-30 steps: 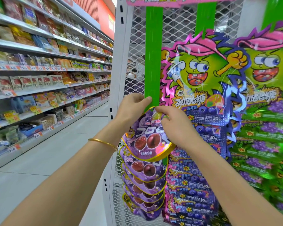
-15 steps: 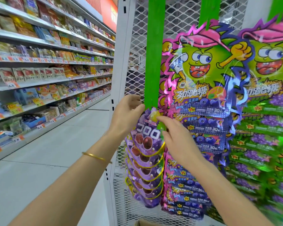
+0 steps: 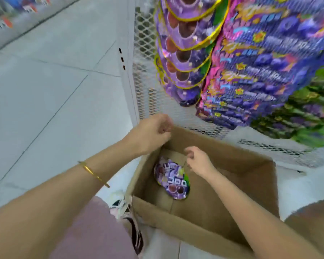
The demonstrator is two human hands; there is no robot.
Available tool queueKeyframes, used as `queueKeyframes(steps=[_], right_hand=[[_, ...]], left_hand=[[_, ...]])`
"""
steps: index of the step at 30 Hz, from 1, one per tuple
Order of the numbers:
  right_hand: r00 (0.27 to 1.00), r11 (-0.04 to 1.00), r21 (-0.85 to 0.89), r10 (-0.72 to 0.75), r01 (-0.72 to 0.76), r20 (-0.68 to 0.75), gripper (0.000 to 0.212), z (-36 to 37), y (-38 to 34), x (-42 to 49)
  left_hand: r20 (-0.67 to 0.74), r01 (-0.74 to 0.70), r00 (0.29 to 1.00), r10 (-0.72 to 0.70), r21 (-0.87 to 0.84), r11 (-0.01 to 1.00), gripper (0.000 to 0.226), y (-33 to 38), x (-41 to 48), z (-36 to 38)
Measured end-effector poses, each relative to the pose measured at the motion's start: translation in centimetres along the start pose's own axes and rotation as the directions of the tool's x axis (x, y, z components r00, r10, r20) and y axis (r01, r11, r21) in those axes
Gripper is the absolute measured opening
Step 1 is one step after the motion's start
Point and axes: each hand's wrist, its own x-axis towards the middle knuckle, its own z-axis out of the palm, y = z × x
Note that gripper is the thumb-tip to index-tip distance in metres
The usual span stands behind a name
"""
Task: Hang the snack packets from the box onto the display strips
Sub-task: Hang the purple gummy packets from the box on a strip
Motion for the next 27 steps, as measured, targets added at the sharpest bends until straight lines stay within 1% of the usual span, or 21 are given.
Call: queueKeyframes(steps=[2,4,6,8,9,10,12,13,15,16,17,18,19,20,22,23,24,25,26,27], right_hand=[[0.985,0.987,-0.103,0.135,-0.125,0.106,0.039,3.4,3.7,1.5],[0.950,0.963,-0.186,0.234,-0.196,0.207,0.043,6.2,6.5,2.6],[0.916,0.943,-0.178,0.318,-0.280,0.245,0.053,8.6,9.0,3.8],[0.893,0.909,-0.157,0.410,-0.386,0.182,0.080,10.6,11.1,5.1],[0.888,0.897,-0.165,0.435,-0.411,0.150,0.094,11.5,12.0,5.7],[0.887,0.883,-0.216,0.447,-0.417,0.118,0.102,12.2,12.3,5.9],[0.888,0.843,-0.333,0.458,-0.422,0.034,0.109,13.2,12.0,6.2],[0.895,0.832,-0.364,0.445,-0.418,-0.011,0.112,13.5,11.7,6.2],[0.886,0.807,-0.378,0.453,-0.454,-0.097,0.115,14.1,11.8,6.5],[0.866,0.800,-0.336,0.483,-0.497,-0.131,0.111,14.1,11.7,6.6],[0.840,0.799,-0.261,0.526,-0.542,-0.135,0.102,14.0,11.9,6.9],[0.819,0.800,-0.176,0.563,-0.574,-0.108,0.091,13.8,12.4,7.1],[0.816,0.808,-0.110,0.574,-0.579,-0.073,0.078,13.6,13.1,7.2],[0.828,0.825,-0.071,0.560,-0.560,-0.028,0.065,13.2,13.5,7.3],[0.873,0.873,0.023,0.487,-0.487,0.017,0.036,12.4,14.1,6.8],[0.886,0.880,0.112,0.461,-0.462,0.041,0.021,11.9,14.1,6.3],[0.897,0.872,0.210,0.438,-0.441,0.066,0.018,11.2,13.6,5.6],[0.914,0.870,0.284,0.399,-0.403,0.073,0.026,10.4,13.1,5.0],[0.932,0.875,0.326,0.355,-0.357,0.069,0.031,9.3,12.1,4.3],[0.951,0.882,0.362,0.304,-0.303,0.058,0.030,8.0,11.0,3.7]], left_hand=[[0.062,0.043,0.997,-0.046,0.046,0.998,0.026,-1.3,-0.2,-0.1],[0.095,0.102,0.990,-0.106,0.040,0.994,0.024,-2.3,-0.3,-0.3],[0.112,0.146,0.983,-0.148,0.030,0.989,0.025,-3.1,-0.2,-0.6],[0.125,0.202,0.972,-0.201,0.005,0.979,0.024,-3.7,0.2,-0.8],[0.126,0.232,0.965,-0.229,-0.005,0.973,0.024,-4.0,0.4,-0.9],[0.125,0.254,0.960,-0.251,-0.015,0.967,0.024,-4.2,0.7,-0.8],[0.129,0.286,0.952,-0.279,-0.042,0.957,0.024,-4.4,1.3,-0.7],[0.137,0.302,0.946,-0.293,-0.057,0.951,0.023,-4.5,1.5,-0.6],[0.158,0.315,0.940,-0.302,-0.064,0.947,0.022,-4.5,1.8,-0.4],[0.167,0.315,0.939,-0.301,-0.066,0.947,0.021,-4.5,1.9,-0.3],[0.175,0.316,0.938,-0.300,-0.072,0.946,0.021,-4.5,1.9,-0.2],[0.183,0.319,0.936,-0.301,-0.081,0.944,0.021,-4.5,1.8,-0.2],[0.186,0.323,0.935,-0.303,-0.085,0.943,0.021,-4.4,1.8,-0.2],[0.182,0.324,0.935,-0.305,-0.085,0.942,0.021,-4.4,1.8,-0.1],[0.173,0.313,0.940,-0.296,-0.079,0.947,0.021,-4.2,1.6,-0.1],[0.173,0.304,0.942,-0.288,-0.073,0.950,0.021,-4.2,1.5,-0.1],[0.176,0.293,0.944,-0.278,-0.061,0.954,0.021,-4.1,1.5,0.0],[0.184,0.278,0.946,-0.266,-0.039,0.960,0.022,-3.9,1.4,0.1],[0.192,0.259,0.949,-0.252,-0.014,0.966,0.023,-3.8,1.3,0.2],[0.194,0.236,0.952,-0.235,0.018,0.972,0.024,-3.7,1.3,0.3]])
